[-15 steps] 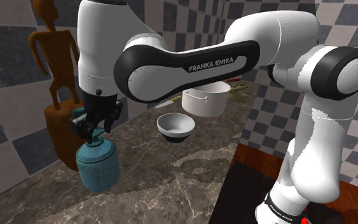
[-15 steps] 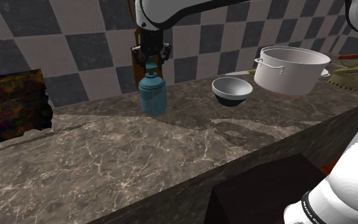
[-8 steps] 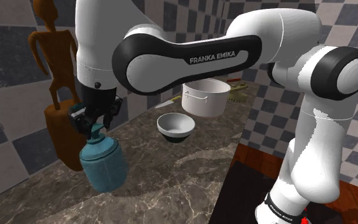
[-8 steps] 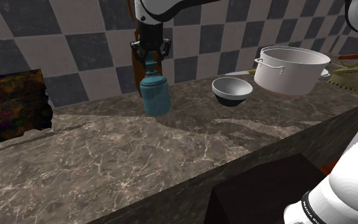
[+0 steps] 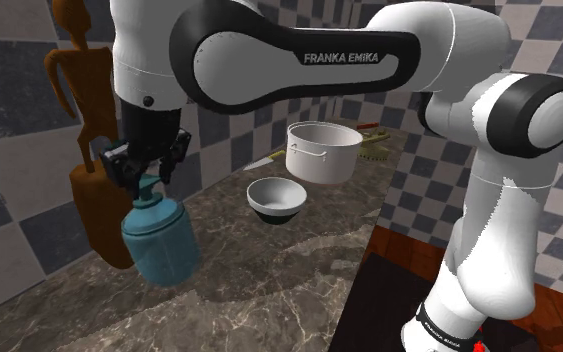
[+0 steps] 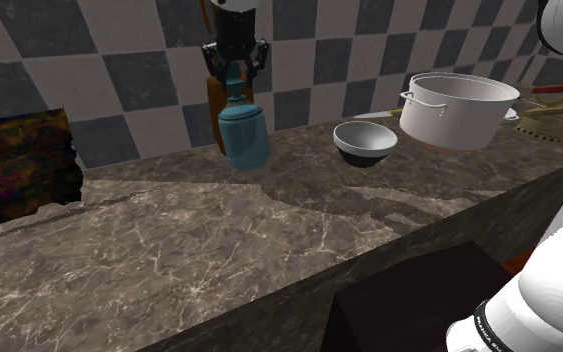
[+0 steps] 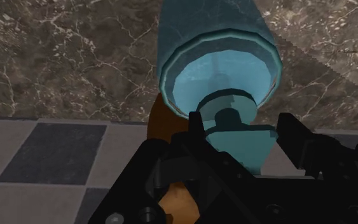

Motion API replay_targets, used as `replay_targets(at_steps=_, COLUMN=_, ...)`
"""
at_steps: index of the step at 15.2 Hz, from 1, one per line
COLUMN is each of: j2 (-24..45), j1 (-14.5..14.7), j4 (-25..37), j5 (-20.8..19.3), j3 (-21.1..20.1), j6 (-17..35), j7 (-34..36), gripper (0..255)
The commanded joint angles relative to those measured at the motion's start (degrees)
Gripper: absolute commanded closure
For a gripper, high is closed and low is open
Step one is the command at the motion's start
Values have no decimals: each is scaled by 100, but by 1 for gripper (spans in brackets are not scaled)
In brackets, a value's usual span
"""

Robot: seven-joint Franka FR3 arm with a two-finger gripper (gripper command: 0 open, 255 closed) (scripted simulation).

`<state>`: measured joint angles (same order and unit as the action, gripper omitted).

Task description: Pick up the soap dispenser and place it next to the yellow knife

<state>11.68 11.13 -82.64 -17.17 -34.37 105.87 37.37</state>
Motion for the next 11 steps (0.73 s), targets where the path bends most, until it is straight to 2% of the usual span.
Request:
replay_targets(at_steps=1, j2=65, j1=39, j4=244, j5=-33, j3=-6, j6=-185, j7=-18, gripper=255)
replay_targets(at_steps=4, j2=139, j1=93, j4=539, j5=-71, j3=-13, j6=-417, j7=-37, gripper=255)
replay_targets(at_steps=11, j2=-488, j1=-738, j4=-202, j5=576, j3=308, j6=-10, j7=-1088, gripper=255)
